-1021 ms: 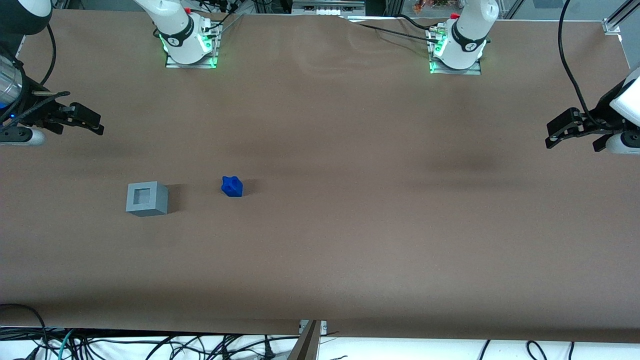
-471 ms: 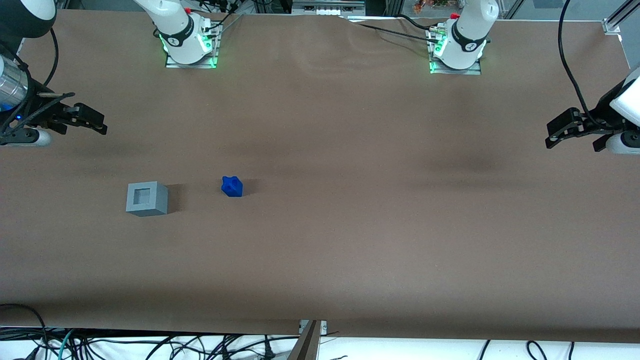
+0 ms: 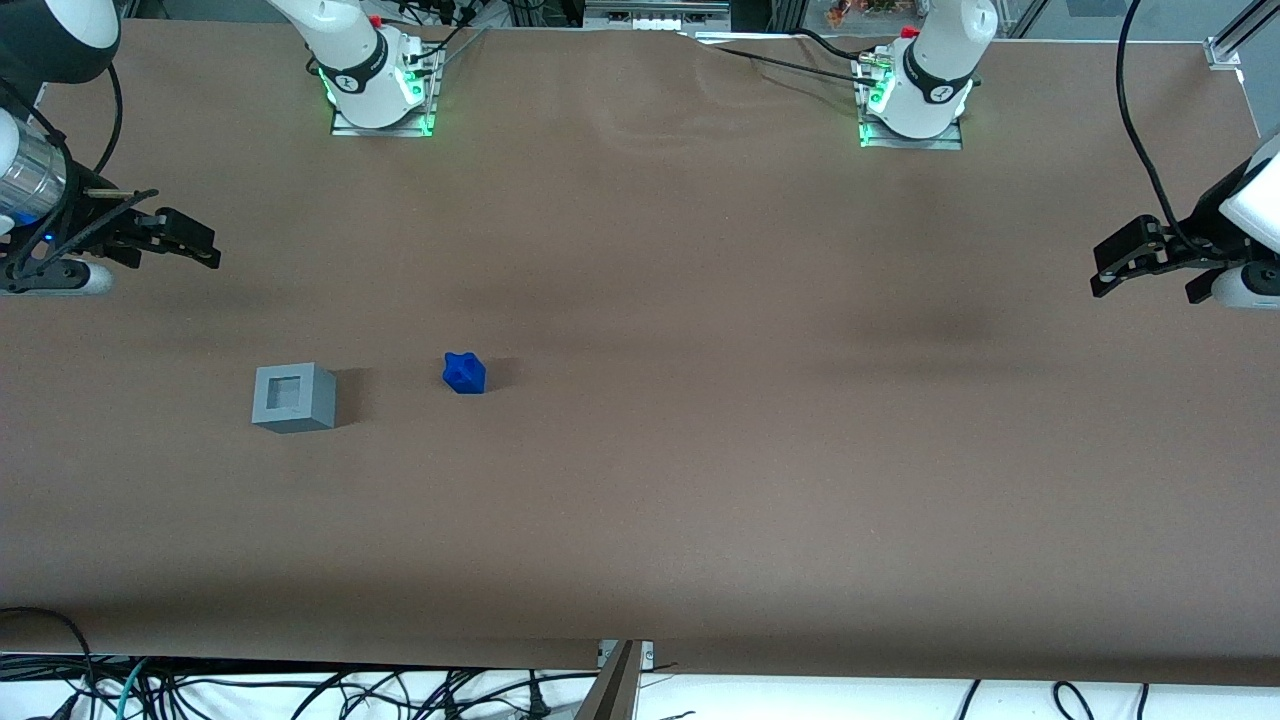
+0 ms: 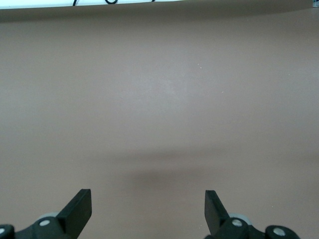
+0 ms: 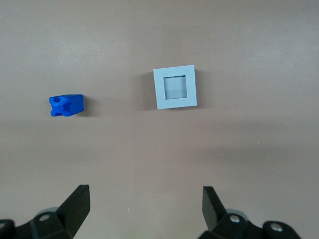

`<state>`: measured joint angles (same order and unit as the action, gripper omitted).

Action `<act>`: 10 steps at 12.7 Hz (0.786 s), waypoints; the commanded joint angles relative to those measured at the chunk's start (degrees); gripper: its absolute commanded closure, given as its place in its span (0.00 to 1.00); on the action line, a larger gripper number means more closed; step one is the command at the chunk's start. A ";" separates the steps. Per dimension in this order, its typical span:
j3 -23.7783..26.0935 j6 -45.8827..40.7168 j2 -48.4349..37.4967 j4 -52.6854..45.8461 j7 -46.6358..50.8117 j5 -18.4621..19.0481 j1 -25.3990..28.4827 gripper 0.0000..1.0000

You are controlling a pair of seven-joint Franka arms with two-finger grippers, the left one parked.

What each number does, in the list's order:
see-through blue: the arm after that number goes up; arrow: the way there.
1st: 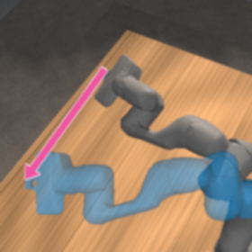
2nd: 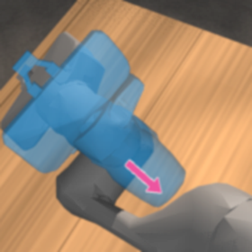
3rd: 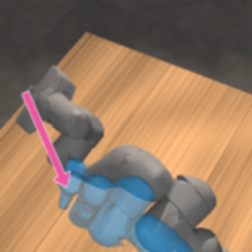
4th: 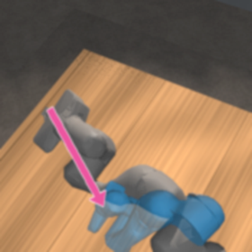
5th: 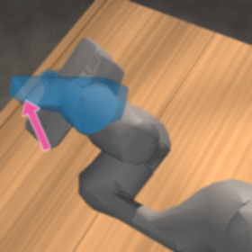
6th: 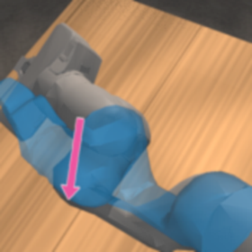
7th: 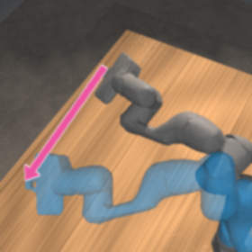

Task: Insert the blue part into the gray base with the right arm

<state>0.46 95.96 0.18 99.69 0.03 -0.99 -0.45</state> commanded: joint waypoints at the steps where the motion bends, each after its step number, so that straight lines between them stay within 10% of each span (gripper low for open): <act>1: 0.06 -0.25 -1.15 0.95 -0.21 -0.59 -0.26 0.00; 10: 0.06 0.01 -1.24 1.65 -0.21 -0.59 -0.26 0.00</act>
<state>0.46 95.96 0.18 100.23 0.03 -0.99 -0.45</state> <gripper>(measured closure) 0.000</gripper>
